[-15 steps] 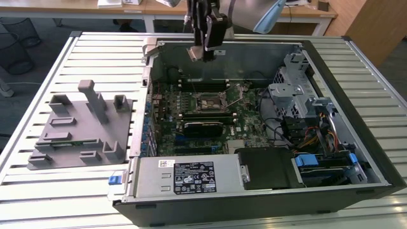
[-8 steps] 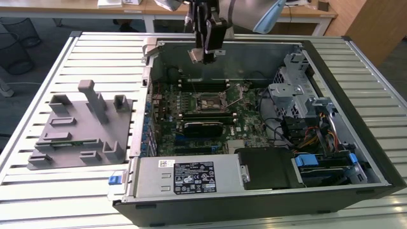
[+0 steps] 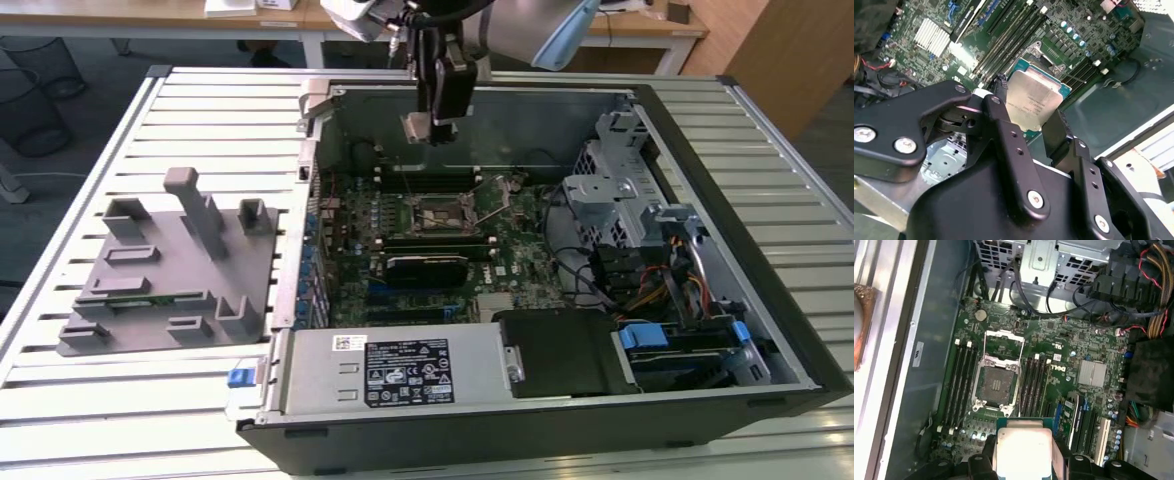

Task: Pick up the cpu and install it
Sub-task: 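Place the cpu into insertion slot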

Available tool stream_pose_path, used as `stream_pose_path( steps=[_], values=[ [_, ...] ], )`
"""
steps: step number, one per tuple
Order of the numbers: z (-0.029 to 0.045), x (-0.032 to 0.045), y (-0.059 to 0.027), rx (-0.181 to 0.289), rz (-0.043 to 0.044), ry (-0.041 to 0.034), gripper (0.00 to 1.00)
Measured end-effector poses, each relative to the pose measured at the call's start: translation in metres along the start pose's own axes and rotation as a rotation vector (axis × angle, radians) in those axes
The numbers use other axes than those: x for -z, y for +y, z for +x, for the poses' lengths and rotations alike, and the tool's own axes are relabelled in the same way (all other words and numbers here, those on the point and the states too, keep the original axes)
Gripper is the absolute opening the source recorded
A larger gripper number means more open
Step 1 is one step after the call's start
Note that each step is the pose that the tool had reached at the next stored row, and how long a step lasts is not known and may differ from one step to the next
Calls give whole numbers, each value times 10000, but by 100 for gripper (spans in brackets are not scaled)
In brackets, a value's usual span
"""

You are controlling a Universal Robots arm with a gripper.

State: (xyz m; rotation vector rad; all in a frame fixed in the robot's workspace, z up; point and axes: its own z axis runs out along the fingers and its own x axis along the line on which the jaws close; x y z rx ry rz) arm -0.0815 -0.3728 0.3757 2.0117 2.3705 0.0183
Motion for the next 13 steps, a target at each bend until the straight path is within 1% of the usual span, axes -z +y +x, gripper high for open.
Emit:
stream_pose_path(
  steps=[4, 9, 13],
  values=[
    [7, -47, 2, -268, 6, -10, 53],
    [26, -138, 32, -454, 25, -6, 53],
    [37, -178, 36, -681, 30, -12, 53]
  ],
)
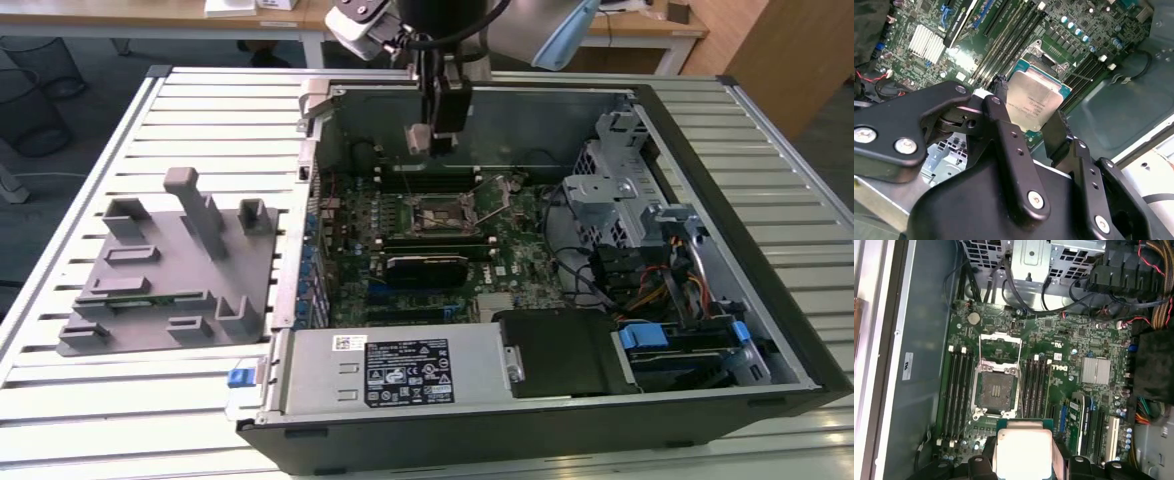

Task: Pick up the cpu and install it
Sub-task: 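Place the cpu into insertion slot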

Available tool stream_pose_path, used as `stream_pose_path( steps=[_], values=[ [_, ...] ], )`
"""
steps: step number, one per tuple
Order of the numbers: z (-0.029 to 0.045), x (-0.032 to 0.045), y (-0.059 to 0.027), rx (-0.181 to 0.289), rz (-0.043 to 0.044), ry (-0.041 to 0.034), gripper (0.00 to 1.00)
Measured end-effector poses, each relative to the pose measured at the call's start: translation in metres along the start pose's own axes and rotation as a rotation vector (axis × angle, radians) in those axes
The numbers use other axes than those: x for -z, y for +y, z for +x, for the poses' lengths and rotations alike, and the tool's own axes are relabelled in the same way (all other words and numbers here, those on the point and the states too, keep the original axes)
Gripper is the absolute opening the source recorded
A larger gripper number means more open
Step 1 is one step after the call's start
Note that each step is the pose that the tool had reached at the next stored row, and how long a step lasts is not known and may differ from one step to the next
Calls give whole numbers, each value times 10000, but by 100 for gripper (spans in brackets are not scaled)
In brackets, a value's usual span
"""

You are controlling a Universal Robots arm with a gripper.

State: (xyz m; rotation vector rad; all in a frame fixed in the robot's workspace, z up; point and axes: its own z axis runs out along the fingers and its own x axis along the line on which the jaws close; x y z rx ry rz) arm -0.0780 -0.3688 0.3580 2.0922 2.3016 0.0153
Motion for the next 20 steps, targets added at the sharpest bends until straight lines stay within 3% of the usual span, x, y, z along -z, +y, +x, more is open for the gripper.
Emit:
stream_pose_path(
  steps=[8, 15, 20],
  values=[
    [44, -110, 31, -290, 8, -8, 53],
    [116, -227, 137, -351, 28, -8, 53],
    [163, -270, 161, -486, 30, -11, 53]
  ],
)
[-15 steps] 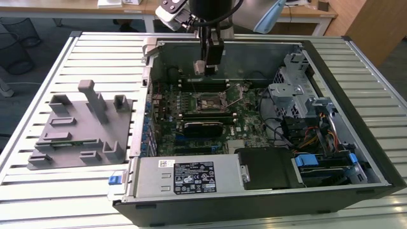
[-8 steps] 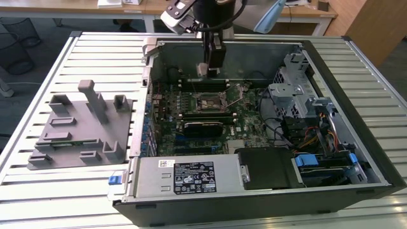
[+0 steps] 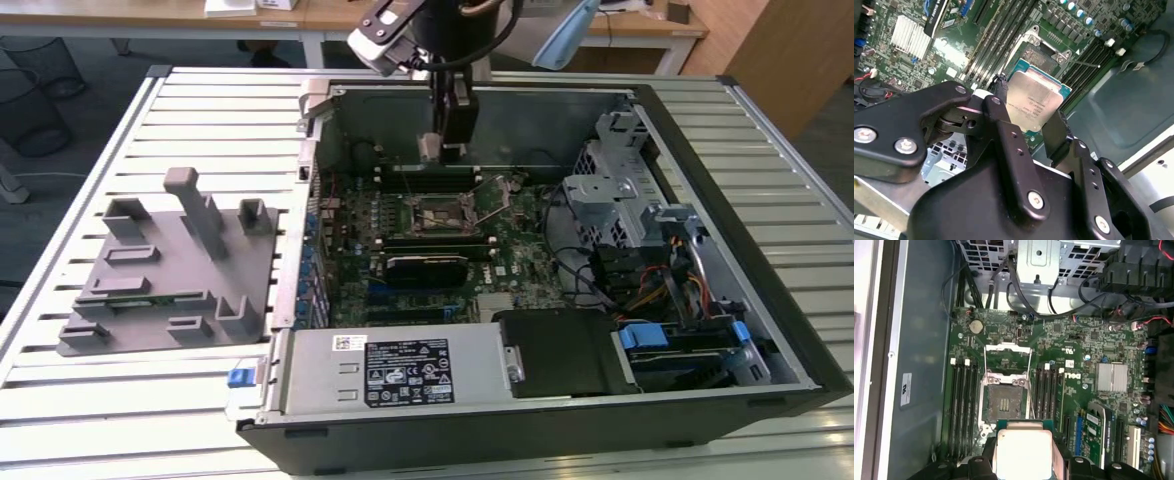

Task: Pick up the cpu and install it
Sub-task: 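Place the cpu into insertion slot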

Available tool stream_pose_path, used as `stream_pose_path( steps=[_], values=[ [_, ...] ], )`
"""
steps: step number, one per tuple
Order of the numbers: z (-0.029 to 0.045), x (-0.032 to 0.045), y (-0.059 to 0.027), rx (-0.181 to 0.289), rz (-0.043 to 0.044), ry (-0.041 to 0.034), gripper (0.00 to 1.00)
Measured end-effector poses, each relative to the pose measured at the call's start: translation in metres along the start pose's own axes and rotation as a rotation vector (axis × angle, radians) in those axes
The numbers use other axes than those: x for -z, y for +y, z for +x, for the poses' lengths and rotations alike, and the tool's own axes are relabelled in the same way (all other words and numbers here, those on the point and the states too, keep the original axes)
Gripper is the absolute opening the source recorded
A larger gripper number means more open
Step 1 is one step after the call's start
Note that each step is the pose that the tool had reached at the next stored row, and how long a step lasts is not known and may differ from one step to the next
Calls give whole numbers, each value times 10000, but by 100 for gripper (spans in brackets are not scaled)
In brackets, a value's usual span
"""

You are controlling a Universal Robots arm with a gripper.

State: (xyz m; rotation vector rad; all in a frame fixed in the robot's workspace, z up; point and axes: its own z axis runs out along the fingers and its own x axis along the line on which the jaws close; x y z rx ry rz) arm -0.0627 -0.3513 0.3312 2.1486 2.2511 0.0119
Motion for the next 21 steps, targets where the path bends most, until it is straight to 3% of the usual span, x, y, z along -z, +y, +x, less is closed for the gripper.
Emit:
stream_pose_path(
  steps=[14, 21],
  values=[
    [68, -240, 98, -78, 0, 6, 53],
    [70, -363, 100, -78, 1, 14, 53]
  ],
)
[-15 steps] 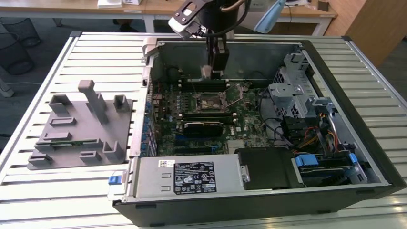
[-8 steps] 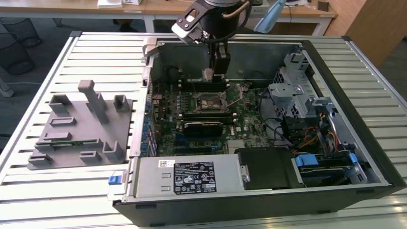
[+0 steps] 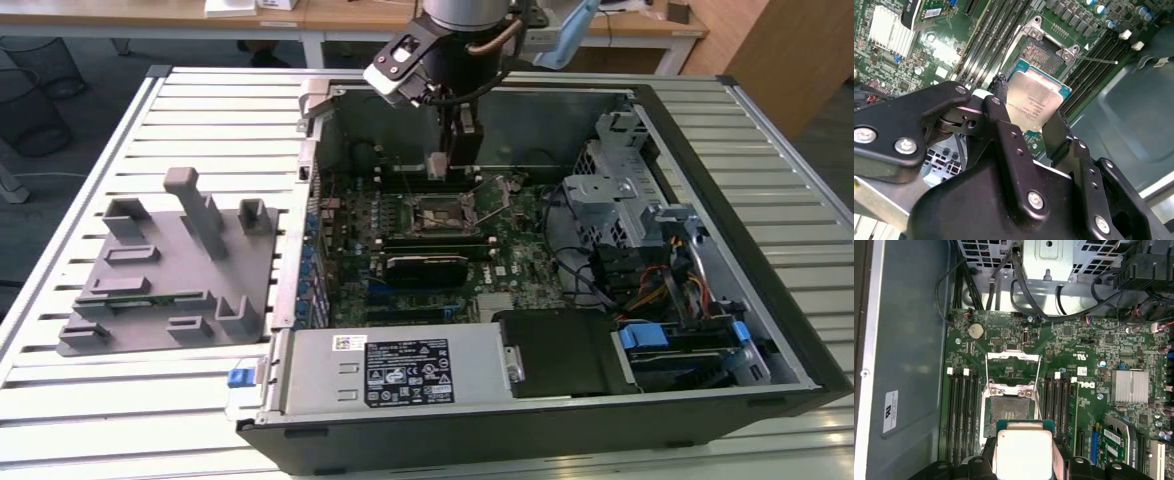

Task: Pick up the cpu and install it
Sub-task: 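Place the cpu into insertion slot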

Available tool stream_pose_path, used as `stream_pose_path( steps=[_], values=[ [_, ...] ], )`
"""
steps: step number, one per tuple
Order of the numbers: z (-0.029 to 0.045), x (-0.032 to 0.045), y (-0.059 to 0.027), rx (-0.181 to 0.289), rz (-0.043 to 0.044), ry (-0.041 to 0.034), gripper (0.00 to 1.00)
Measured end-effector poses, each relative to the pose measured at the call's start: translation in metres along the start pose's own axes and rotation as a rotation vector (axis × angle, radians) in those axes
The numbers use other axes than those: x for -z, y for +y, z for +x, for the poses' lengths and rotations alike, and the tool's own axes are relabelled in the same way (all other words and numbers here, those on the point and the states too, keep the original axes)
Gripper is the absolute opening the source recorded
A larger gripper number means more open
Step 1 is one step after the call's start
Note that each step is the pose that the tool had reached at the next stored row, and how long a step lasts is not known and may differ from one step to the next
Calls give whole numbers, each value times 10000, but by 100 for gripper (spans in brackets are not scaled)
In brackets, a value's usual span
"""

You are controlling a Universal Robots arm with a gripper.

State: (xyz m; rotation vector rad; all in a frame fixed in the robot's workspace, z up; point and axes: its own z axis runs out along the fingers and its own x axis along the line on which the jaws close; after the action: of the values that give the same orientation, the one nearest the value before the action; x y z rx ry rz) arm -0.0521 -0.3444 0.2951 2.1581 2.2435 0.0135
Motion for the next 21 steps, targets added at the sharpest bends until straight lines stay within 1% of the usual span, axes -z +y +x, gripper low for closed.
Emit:
stream_pose_path(
  steps=[7, 12, 21],
  values=[
    [7, -99, 9, 1, 0, 0, 53],
    [15, -180, 10, 176, -50, 4, 53],
    [57, -337, 8, 179, -57, 3, 53]
  ],
)
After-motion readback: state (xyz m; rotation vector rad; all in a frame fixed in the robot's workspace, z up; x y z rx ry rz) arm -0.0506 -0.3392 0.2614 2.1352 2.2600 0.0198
